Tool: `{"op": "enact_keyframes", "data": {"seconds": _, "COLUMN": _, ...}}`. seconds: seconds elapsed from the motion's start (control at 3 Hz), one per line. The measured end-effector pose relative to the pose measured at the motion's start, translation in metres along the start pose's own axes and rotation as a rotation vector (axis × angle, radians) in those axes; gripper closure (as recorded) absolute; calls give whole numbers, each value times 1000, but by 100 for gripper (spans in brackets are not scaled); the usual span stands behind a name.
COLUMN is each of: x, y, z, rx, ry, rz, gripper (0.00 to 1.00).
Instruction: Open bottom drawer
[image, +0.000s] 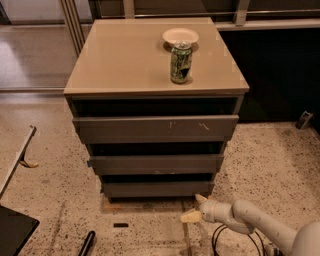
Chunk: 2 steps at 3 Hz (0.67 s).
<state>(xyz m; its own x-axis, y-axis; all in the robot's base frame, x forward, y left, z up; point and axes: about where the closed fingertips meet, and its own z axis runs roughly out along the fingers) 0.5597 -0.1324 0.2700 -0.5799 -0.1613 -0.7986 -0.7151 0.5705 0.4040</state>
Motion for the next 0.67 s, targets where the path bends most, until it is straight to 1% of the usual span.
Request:
{"op": "enact_keyframes", "data": {"seconds": 0.33, "x": -11, "y": -26, "z": -6, "rx": 41, "ry": -24, "rz": -10, "gripper": 0}}
{"op": "enact_keyframes", "data": {"seconds": 0.67, "x": -11, "y": -26, "z": -6, "rx": 41, "ry": -24, "rz": -10, "gripper": 0}}
